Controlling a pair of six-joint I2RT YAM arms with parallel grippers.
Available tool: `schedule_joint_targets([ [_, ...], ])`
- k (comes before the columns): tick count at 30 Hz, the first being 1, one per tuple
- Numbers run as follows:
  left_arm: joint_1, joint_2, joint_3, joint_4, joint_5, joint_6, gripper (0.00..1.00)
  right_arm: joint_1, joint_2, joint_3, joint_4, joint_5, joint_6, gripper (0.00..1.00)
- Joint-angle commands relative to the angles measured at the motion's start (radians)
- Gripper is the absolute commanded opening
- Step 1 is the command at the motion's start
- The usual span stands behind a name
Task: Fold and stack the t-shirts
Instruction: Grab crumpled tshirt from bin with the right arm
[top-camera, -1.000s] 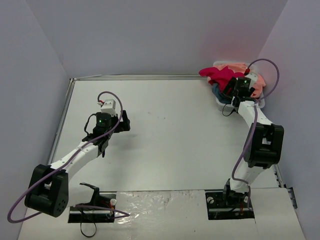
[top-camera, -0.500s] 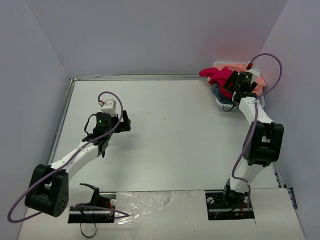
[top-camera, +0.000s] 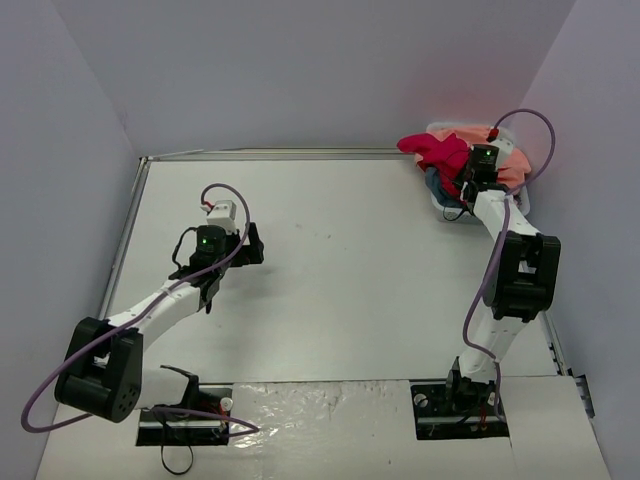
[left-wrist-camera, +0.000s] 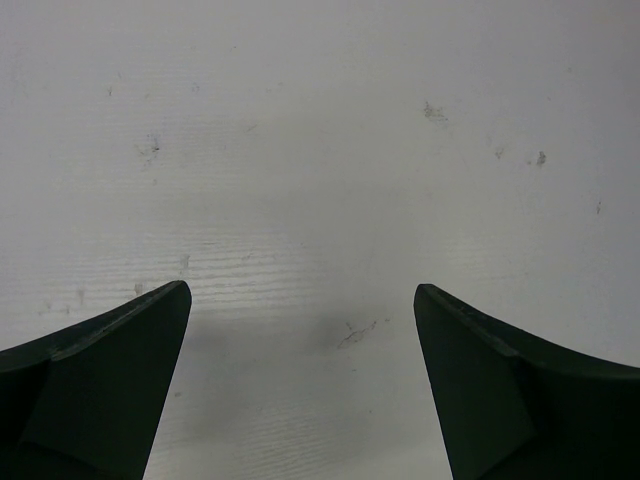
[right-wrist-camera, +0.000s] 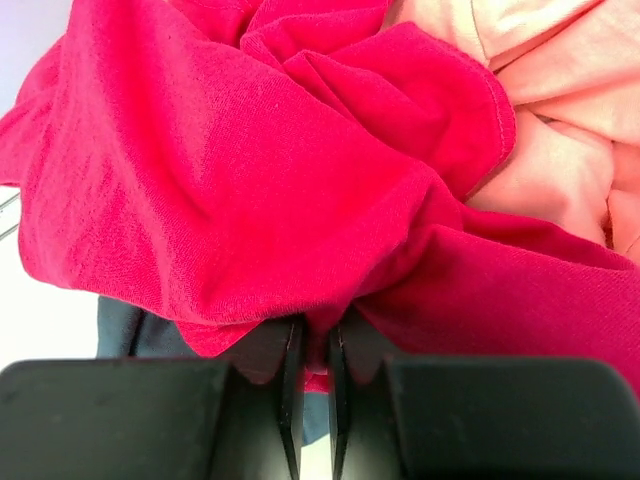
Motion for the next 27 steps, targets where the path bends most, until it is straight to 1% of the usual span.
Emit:
schedule_joint_targets([
  [1, -0.009, 0.003, 0.029, 0.036, 0.013, -0.006, 0.94, -0.002, -0.007, 0.021, 0.005, 0.009, 0.001, 0.0],
  [6, -0.009, -0.013, 0.026, 0.032, 0.008, -0.001, 0.94, 0.008, -0.055, 0.004, 0.002, 0.001, 0.008, 0.0],
  [11, -0.009, -0.025, 0.023, 0.029, 0.008, 0.0, 0.94, 0.015, -0.16, -0.01, 0.003, -0.029, 0.029, 0.0],
  [18, -0.009, -0.033, 0.02, 0.033, 0.022, -0.003, 0.94, 0.035, -0.26, 0.018, -0.017, -0.057, 0.049, 0.0],
  [21, -0.009, -0.039, 0.017, 0.035, 0.02, -0.003, 0.94, 0.046, -0.282, 0.04, -0.023, -0.06, 0.049, 0.0],
  [27, -0.011, -0.052, 0.015, 0.03, 0.01, 0.002, 0.94, 0.086, -0.289, 0.151, -0.08, -0.099, 0.037, 0.0],
])
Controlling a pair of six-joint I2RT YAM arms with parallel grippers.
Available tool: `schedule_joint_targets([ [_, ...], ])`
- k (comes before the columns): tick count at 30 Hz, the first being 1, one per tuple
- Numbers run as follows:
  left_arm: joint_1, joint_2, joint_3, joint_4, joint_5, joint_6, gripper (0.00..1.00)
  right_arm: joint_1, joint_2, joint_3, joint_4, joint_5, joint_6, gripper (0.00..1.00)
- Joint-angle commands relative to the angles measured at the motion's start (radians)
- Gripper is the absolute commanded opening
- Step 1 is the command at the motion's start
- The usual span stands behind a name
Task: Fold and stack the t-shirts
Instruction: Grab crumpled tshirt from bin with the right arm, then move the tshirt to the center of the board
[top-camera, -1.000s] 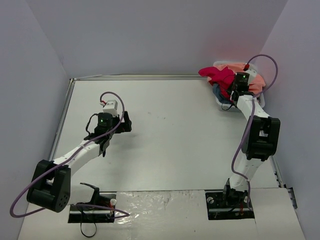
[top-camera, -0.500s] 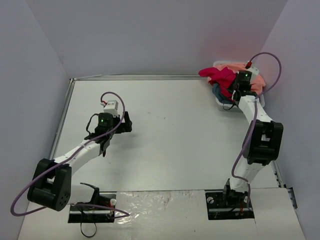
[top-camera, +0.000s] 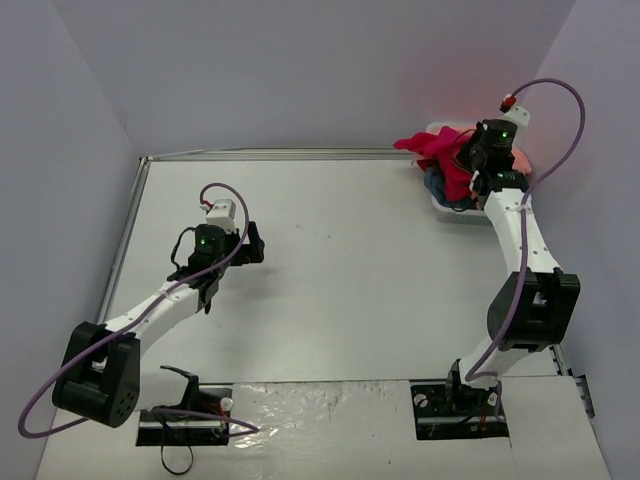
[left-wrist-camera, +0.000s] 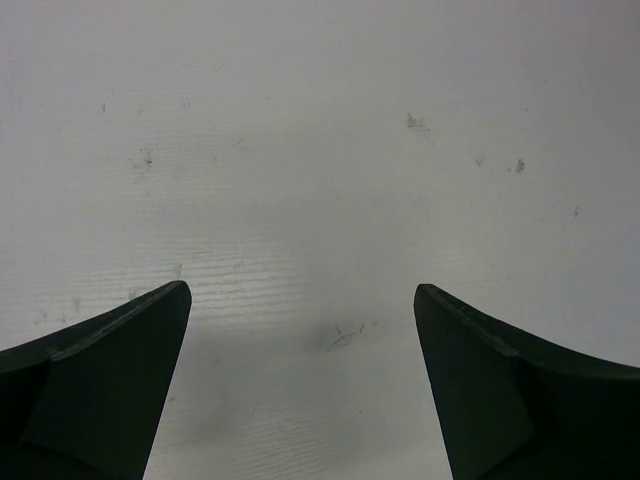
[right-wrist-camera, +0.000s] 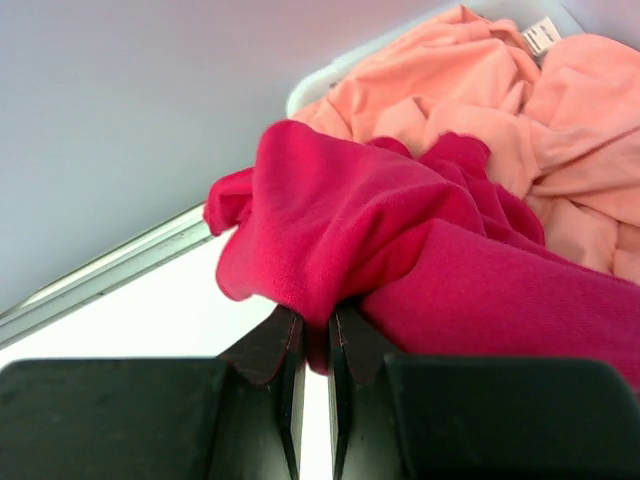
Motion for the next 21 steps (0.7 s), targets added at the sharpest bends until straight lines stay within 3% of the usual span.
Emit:
schedule_joint_targets([
  [1, -0.008, -0.04, 0.015, 0.022, -0.006, 0.001, 0.94, 0.04, -0.046, 0.116, 0.003, -0.033, 0.004, 0.0],
  [7, -0.008, -0.068, 0.006, 0.022, -0.018, 0.004, 0.94, 0.134, -0.037, 0.256, -0.069, -0.033, -0.016, 0.0],
  [11, -0.007, -0.082, 0.003, 0.019, -0.034, 0.004, 0.94, 0.175, -0.02, 0.363, -0.125, -0.112, 0.006, 0.0],
  [21, -0.007, -0.141, -0.012, 0.0, -0.098, -0.005, 0.94, 0.382, 0.037, 0.367, -0.142, -0.245, 0.024, 0.0],
])
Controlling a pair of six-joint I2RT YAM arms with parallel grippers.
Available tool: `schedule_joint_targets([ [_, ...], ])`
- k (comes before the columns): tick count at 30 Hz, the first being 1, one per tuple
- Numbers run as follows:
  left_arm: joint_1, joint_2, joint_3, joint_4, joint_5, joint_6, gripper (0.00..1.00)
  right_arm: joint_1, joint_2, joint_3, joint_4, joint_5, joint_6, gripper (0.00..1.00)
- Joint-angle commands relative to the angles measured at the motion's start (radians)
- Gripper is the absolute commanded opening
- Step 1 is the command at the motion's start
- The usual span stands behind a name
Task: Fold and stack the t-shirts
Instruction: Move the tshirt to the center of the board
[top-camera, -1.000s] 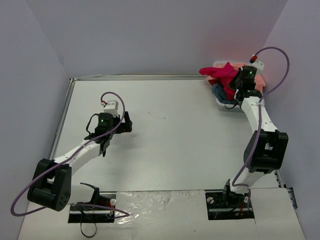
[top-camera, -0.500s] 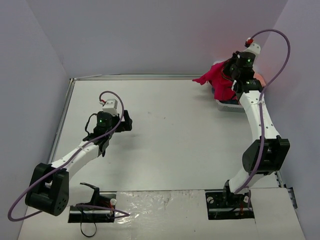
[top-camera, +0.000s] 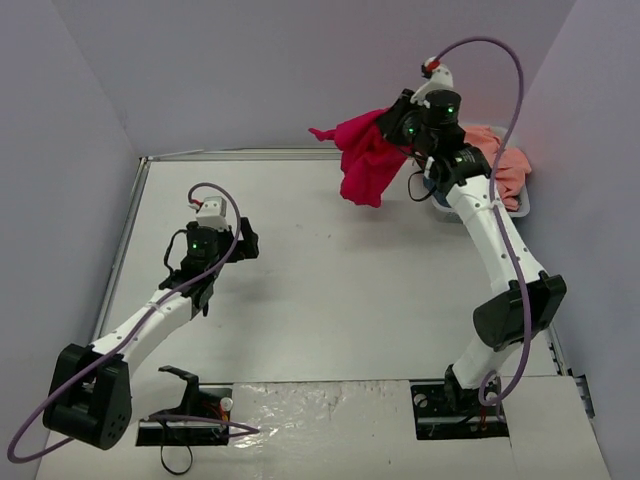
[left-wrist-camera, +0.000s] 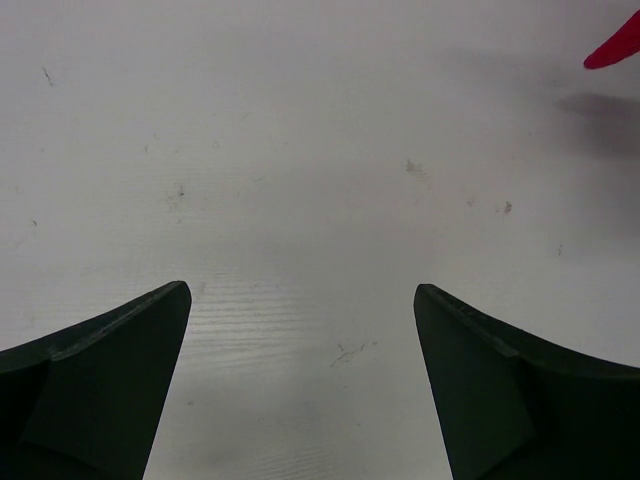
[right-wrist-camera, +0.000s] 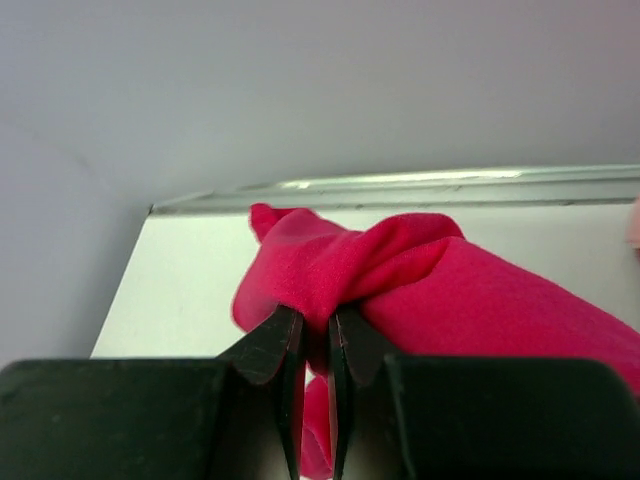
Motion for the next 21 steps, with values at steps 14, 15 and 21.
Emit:
schedule_joint_targets([
  [14, -0.004, -0.095, -0.022, -0.015, -0.116, -0.019, 0.94, 0.318, -0.034, -0.107, 0.033, -0.082, 0.01, 0.0],
  [15, -0.004, -0.097, -0.024, -0.012, -0.118, -0.02, 0.94, 0.318, -0.034, -0.114, 0.033, -0.088, 0.007, 0.0],
  [21, -0.004, -0.103, -0.025, -0.015, -0.113, -0.02, 0.94, 0.297, -0.073, -0.265, 0.032, 0.053, -0.047, 0.0],
])
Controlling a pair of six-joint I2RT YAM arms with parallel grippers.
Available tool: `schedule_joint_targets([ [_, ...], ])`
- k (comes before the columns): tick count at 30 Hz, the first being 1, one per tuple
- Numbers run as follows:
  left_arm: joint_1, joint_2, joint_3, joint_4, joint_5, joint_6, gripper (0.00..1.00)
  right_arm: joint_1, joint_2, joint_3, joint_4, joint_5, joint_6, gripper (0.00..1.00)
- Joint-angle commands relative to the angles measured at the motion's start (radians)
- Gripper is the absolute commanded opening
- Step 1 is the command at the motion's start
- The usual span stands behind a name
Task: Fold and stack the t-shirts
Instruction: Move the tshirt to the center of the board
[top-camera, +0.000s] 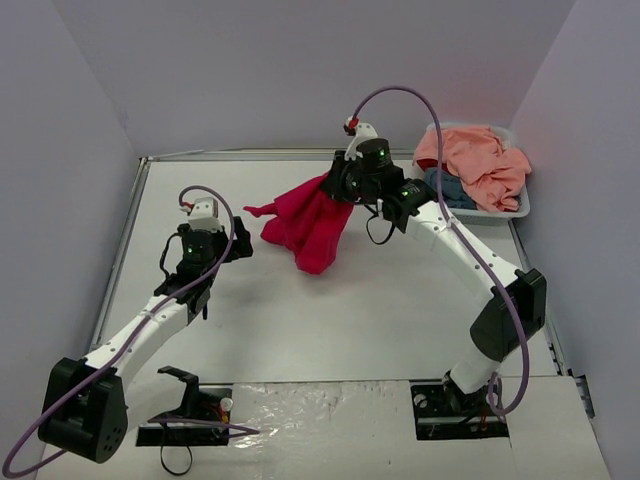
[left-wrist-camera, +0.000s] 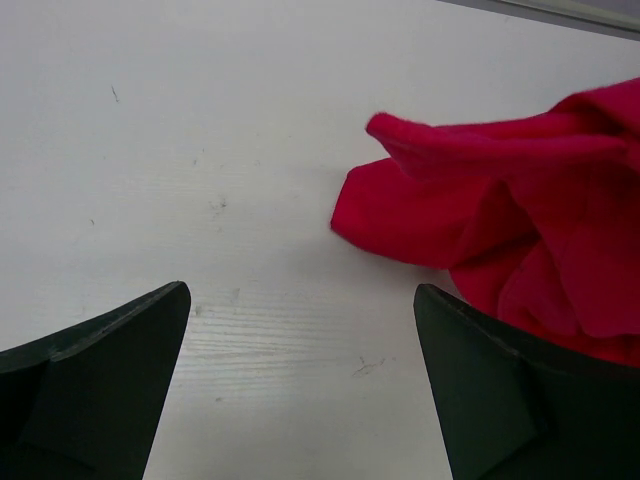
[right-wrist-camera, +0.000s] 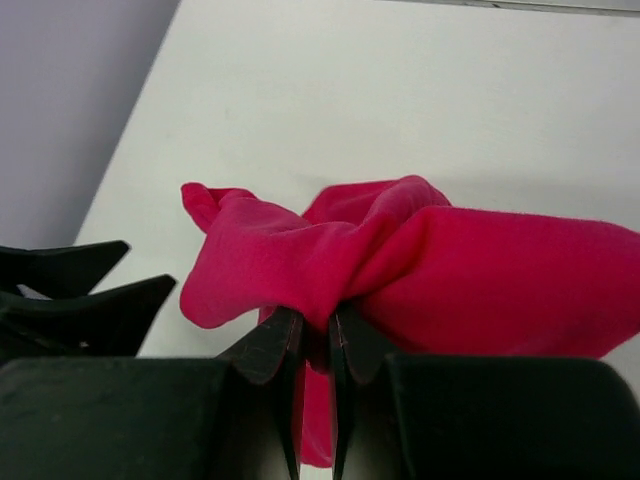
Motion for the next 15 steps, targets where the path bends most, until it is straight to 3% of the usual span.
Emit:
schedule_joint_targets([
  [1, -0.004, -0.023, -0.009, 0.003, -0.009, -0.017, 0.94, -0.032, -0.066, -0.056, 0.054, 0.124, -0.046, 0.0],
  [9, -0.004, 0.012, 0.002, 0.009, 0.013, -0.016, 0.94, -0.153, 0.052, -0.094, 0.022, 0.173, -0.091, 0.0],
  [12, -0.004, 0.014, 0.001, 0.011, 0.014, -0.01, 0.94, -0.165, 0.095, -0.082, -0.005, 0.249, -0.12, 0.68],
  [15, -0.004, 0.019, 0.004, 0.012, 0.02, -0.008, 0.94, -0.158, 0.089, -0.083, -0.018, 0.328, -0.134, 0.81],
])
